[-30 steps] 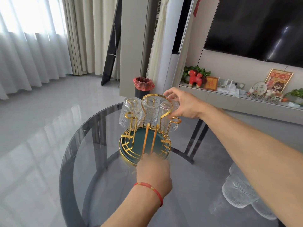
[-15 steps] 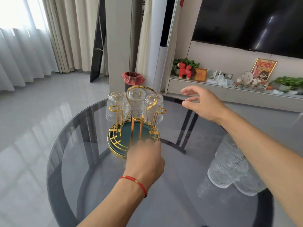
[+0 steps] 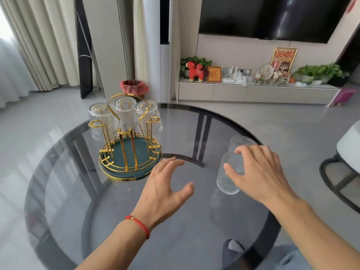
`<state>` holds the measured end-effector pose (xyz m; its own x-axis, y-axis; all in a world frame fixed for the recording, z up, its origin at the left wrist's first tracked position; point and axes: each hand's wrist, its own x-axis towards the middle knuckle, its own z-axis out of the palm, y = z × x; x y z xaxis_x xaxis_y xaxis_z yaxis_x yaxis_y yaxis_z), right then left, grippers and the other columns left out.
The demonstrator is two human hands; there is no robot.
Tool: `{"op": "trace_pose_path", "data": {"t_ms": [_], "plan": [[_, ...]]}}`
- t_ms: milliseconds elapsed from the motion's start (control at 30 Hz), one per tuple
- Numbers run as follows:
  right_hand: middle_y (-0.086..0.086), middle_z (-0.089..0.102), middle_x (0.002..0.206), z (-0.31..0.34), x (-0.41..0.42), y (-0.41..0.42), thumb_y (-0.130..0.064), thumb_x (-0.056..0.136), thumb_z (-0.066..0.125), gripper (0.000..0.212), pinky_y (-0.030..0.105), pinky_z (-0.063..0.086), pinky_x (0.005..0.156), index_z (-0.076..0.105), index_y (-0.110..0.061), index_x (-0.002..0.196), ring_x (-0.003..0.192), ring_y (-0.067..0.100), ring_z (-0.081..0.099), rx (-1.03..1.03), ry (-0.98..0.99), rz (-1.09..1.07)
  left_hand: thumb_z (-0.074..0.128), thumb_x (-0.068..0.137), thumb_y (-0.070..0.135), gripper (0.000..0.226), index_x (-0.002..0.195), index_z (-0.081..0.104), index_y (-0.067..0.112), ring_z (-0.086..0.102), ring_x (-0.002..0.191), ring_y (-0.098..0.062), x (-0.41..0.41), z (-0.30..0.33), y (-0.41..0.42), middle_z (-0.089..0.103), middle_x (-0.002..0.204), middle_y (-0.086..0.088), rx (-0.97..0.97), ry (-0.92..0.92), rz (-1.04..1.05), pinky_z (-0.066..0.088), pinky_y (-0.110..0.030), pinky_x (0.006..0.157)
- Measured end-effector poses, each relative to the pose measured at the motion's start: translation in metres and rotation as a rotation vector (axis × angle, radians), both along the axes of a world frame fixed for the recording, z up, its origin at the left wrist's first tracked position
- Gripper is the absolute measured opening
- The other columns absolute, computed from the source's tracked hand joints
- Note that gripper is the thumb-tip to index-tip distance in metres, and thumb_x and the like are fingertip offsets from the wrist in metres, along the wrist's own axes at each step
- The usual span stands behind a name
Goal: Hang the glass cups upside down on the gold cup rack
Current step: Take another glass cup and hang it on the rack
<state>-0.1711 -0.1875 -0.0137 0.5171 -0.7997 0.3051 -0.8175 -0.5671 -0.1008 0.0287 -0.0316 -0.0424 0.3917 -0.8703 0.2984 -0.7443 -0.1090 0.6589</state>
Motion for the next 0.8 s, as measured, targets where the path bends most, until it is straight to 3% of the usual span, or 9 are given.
{"op": "trace_pose_path", "data": {"t_ms": [133, 233, 333, 400, 467, 567, 633, 700, 800], "plan": [[0.011, 0.065, 0.116, -0.01, -0.005, 0.001, -0.066, 0.085, 0.045, 0.069, 0.046, 0.037, 0.108, 0.057, -0.015, 0.128, 0.117, 0.035, 0.052, -0.045, 0.125, 0.03, 0.071, 0.09, 0.043, 0.056, 0.14, 0.055, 0.025, 0.042, 0.135, -0.007, -0.005, -0.004, 0.003, 0.054, 0.142, 0.009, -0.002, -0.009, -0.023, 0.027, -0.017, 0.105], [0.011, 0.066, 0.109, -0.007, -0.005, 0.0, -0.06, 0.079, 0.067, 0.07, 0.05, 0.034, 0.114, 0.058, -0.012, 0.128, 0.111, 0.037, 0.056, -0.087, 0.037, 0.081, 0.07, 0.09, 0.044, 0.056, 0.14, 0.054, 0.024, 0.044, 0.135, -0.009, -0.009, -0.004, 0.003, 0.055, 0.143, 0.007, 0.011, -0.012, -0.035, 0.034, -0.022, 0.11], [0.009, 0.058, 0.112, -0.006, -0.002, 0.012, -0.048, 0.068, 0.082, 0.072, 0.043, 0.047, 0.098, 0.058, -0.013, 0.126, 0.104, 0.035, 0.057, -0.102, -0.082, 0.232, 0.069, 0.09, 0.044, 0.053, 0.138, 0.057, 0.025, 0.049, 0.134, -0.01, -0.013, -0.003, 0.005, 0.059, 0.141, 0.008, 0.012, -0.016, -0.047, 0.04, -0.036, 0.116], [0.006, 0.049, 0.117, -0.006, 0.001, 0.022, -0.041, 0.066, 0.083, 0.073, 0.032, 0.05, 0.083, 0.053, -0.017, 0.129, 0.102, 0.029, 0.058, -0.081, -0.152, 0.351, 0.069, 0.09, 0.041, 0.05, 0.137, 0.058, 0.026, 0.052, 0.13, -0.007, -0.015, -0.004, 0.005, 0.061, 0.137, 0.01, -0.002, -0.032, -0.056, 0.041, -0.03, 0.113], [0.001, 0.043, 0.123, -0.007, 0.003, 0.029, -0.039, 0.068, 0.079, 0.073, 0.025, 0.05, 0.079, 0.049, -0.023, 0.133, 0.105, 0.021, 0.056, -0.019, -0.232, 0.437, 0.071, 0.089, 0.034, 0.054, 0.139, 0.054, 0.029, 0.051, 0.131, -0.006, -0.016, -0.006, 0.006, 0.059, 0.139, 0.011, -0.004, -0.033, -0.08, 0.038, -0.022, 0.11], [-0.006, 0.044, 0.128, -0.01, 0.01, 0.033, -0.038, 0.069, 0.079, 0.075, 0.015, 0.043, 0.095, 0.046, -0.028, 0.136, 0.115, 0.009, 0.053, 0.111, -0.384, 0.54, 0.075, 0.083, 0.022, 0.07, 0.146, 0.045, 0.029, 0.047, 0.134, -0.002, -0.016, -0.007, 0.007, 0.055, 0.142, 0.013, -0.017, 0.032, -0.174, 0.039, -0.024, 0.112], [-0.011, 0.049, 0.13, -0.011, 0.016, 0.037, -0.04, 0.068, 0.084, 0.079, 0.013, 0.041, 0.1, 0.045, -0.035, 0.136, 0.12, 0.004, 0.055, 0.218, -0.495, 0.563, 0.08, 0.08, 0.022, 0.075, 0.146, 0.043, 0.028, 0.049, 0.131, 0.001, -0.018, -0.006, 0.008, 0.056, 0.139, 0.017, -0.055, 0.066, -0.237, 0.041, -0.018, 0.106], [-0.018, 0.053, 0.13, -0.011, 0.025, 0.042, -0.043, 0.066, 0.086, 0.08, 0.018, 0.045, 0.103, 0.044, -0.042, 0.134, 0.125, 0.005, 0.058, 0.31, -0.552, 0.581, 0.085, 0.078, 0.031, 0.077, 0.144, 0.043, 0.03, 0.055, 0.124, 0.001, -0.018, -0.004, 0.008, 0.059, 0.132, 0.02, -0.097, 0.092, -0.224, 0.045, -0.014, 0.099], [-0.018, 0.056, 0.138, -0.012, 0.041, 0.05, -0.044, 0.07, 0.084, 0.08, 0.029, 0.049, 0.107, 0.043, -0.043, 0.138, 0.132, 0.008, 0.059, 0.443, -0.615, 0.613, 0.089, 0.069, 0.04, 0.076, 0.133, 0.049, 0.032, 0.064, 0.109, -0.005, -0.012, -0.001, 0.009, 0.067, 0.118, 0.016, -0.124, 0.159, -0.11, 0.054, -0.023, 0.089]]}}
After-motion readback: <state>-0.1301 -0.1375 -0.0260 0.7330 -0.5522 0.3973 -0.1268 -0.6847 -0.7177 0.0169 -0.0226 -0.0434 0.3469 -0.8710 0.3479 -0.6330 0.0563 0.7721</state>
